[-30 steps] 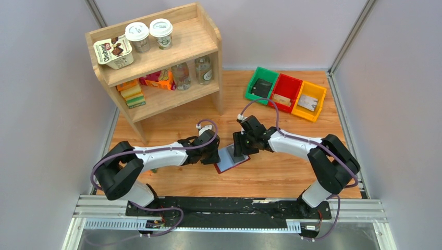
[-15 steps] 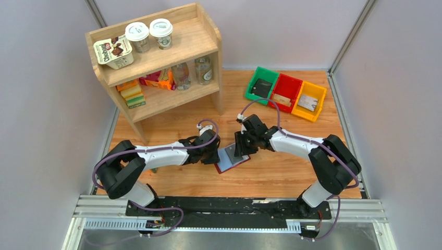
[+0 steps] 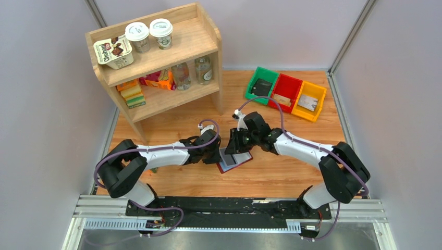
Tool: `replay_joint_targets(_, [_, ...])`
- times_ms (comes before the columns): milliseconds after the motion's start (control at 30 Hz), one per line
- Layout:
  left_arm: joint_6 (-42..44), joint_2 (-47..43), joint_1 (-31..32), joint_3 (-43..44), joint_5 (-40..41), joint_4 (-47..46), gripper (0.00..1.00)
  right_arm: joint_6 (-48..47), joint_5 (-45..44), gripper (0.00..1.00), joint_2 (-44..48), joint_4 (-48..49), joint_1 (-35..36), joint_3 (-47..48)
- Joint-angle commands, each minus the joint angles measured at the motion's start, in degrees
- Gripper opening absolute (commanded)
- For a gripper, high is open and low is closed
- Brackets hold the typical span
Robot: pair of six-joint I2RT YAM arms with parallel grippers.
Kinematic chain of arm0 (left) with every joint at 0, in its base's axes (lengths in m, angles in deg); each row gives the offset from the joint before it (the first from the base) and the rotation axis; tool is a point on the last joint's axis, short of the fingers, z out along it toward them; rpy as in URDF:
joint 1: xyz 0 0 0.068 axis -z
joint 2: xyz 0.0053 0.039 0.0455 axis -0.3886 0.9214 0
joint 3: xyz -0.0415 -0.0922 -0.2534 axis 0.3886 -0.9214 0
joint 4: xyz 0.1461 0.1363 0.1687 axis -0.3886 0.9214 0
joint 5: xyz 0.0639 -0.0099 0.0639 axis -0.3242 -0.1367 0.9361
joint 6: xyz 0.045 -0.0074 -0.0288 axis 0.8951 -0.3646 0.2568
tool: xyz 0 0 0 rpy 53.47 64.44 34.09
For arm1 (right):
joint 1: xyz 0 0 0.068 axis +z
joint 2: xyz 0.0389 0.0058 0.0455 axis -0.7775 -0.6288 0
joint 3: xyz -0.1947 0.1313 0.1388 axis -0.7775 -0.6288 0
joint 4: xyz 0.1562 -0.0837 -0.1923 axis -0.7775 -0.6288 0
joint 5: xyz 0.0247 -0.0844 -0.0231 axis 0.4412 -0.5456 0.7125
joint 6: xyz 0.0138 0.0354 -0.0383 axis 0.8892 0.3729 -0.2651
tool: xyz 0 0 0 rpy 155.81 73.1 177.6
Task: Take the credit cards out of the card holder
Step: Remove the credit card from the card holder.
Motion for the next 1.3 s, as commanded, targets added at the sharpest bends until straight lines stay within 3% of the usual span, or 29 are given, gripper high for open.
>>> replay_joint_targets(0, [-0.59,-0.05,0.28,-1.30,0.32,0.50,0.26,1.72,2.66,0.29,-1.99,4.28,0.75,-0.57])
replay_joint_targets(200, [-3.32,-7.16,0.28,-4.73,4.54,2.60,0.30,1.64,1.44,0.29,-7.18,3.85,0.84,0.31])
replay_joint_targets(400, [-3.94,-15.69,0.28,-5.62,7.62,5.94,0.32,0.84,-0.41,0.35,-4.29,2.97,-0.56,-0.21])
replay_joint_targets(567, [-3.23,-17.63,0.28,-3.16,6.75,6.66,0.33,1.28,1.87,0.39,-4.02,4.46,-2.06,-1.36])
replay_joint_targets(800, [-0.60,-12.81,0.19,-1.40,3.23,0.51,0.31,3.13,3.63,0.39,-5.60,8.41,-3.90,-3.29])
replay_joint_targets(1267, [-3.84,-4.89,-1.30,-6.92,0.94,-4.94,0.15,6.11,11.54,0.37,-11.31,17.11,-6.89,-6.90])
